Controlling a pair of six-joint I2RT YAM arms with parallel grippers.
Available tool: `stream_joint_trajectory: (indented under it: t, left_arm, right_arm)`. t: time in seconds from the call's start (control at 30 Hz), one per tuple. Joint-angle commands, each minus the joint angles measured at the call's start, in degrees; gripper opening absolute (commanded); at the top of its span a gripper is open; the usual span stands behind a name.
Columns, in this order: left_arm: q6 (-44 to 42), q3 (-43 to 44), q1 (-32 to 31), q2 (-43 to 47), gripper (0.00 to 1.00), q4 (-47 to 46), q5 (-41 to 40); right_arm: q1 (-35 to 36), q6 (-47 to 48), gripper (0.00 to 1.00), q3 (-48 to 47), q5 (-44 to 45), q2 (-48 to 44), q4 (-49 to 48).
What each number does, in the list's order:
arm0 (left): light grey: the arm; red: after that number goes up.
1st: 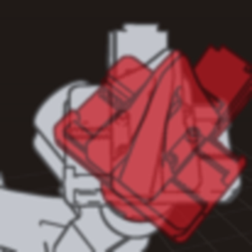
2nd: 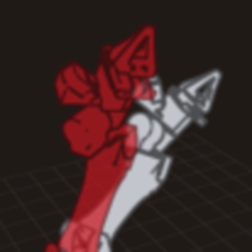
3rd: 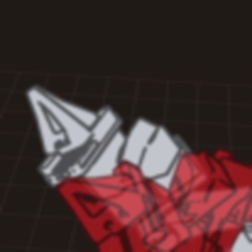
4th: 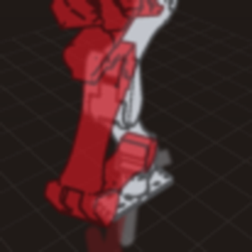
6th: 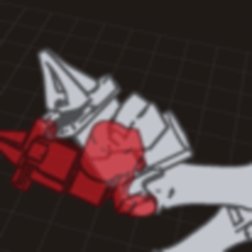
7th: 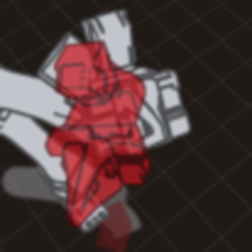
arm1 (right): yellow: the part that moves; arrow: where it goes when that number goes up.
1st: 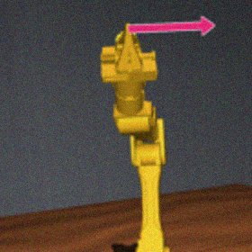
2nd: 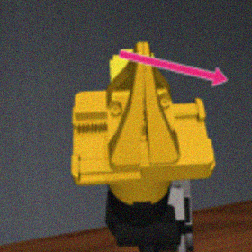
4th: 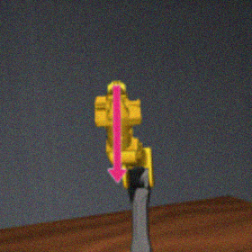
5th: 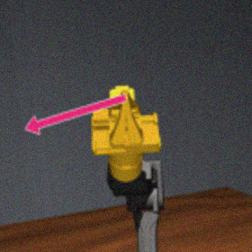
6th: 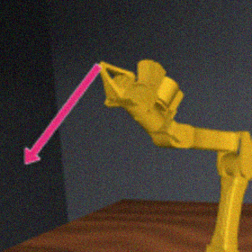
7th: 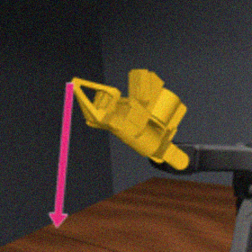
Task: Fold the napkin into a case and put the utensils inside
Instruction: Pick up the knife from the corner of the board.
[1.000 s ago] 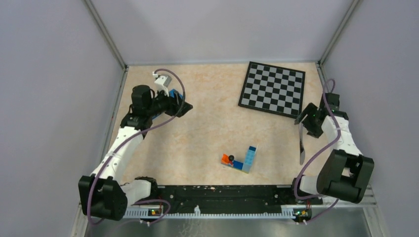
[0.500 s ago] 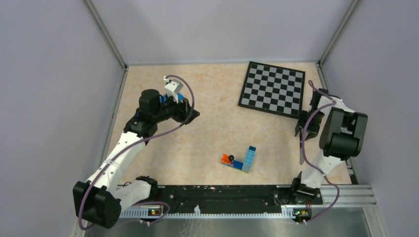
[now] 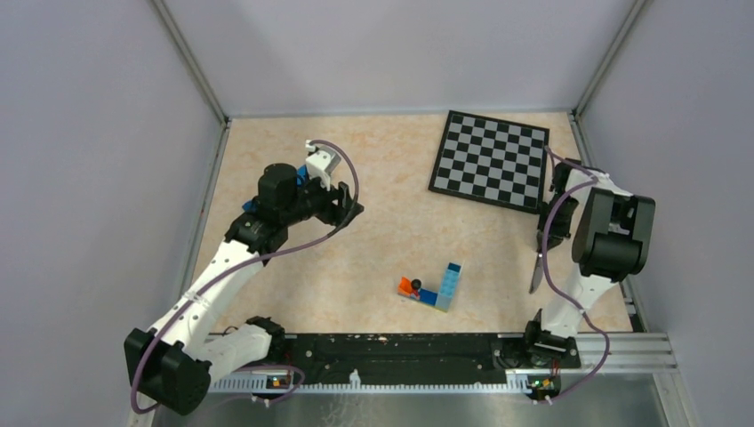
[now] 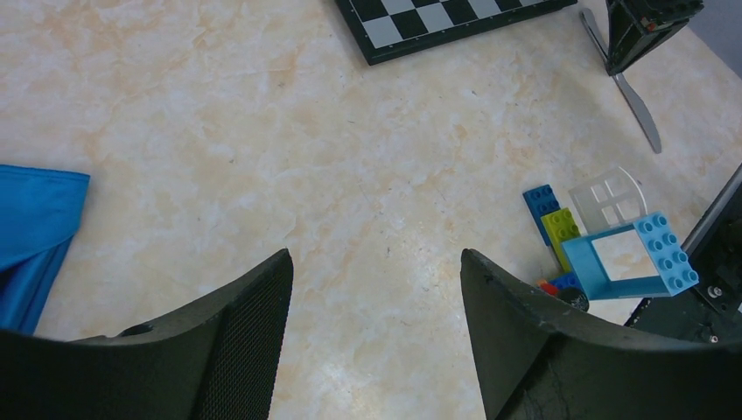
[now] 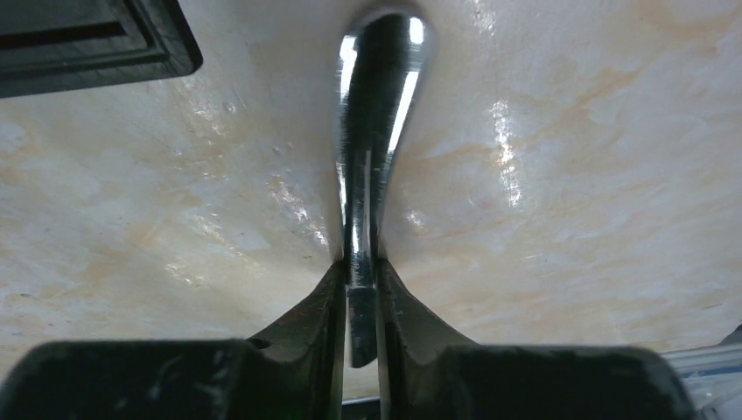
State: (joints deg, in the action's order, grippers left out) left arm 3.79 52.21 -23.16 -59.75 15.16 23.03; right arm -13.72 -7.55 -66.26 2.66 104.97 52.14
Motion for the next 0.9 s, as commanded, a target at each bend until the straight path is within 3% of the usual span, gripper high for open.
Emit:
stream_joint_trajectory:
  t: [0.0, 0.1, 0.33, 0.47, 0.57, 0.87]
  left_arm:
    - [-1.19, 2.28, -0.4, 1.3, 0.75, -0.37, -1.82]
    - [-0.99, 2.11, -0.4, 0.87, 0.75, -0.42, -1.49]
    - [-0.94, 1.77, -0.01, -0.03, 0.75, -0.7, -1.79]
    - [-0.63, 1.5, 0.67, -0.46, 0.75, -1.09, -0.88]
    - [-0.4, 1.33, 1.2, -0.51, 0.75, -1.35, -0.37]
    - [0.13, 0.88, 1.79, -1.34, 0.75, -1.96, 0.78]
  right_arm:
    - [2.71, 0.34, 0.11, 1.22, -0.86, 6.22, -3.19]
    - [5.09, -1.0, 0.0, 1.36, 0.98, 7.18, -2.76]
    - [5.88, -13.62, 0.0, 5.11, 6.62, 3.15, -0.78]
    - [5.89, -18.12, 0.0, 5.74, 3.55, -1.06, -0.3]
    - [5.89, -22.12, 0.0, 5.29, 8.36, -2.8, 2.45]
    - [5.89, -23.89, 0.0, 6.67, 9.45, -9.22, 4.74]
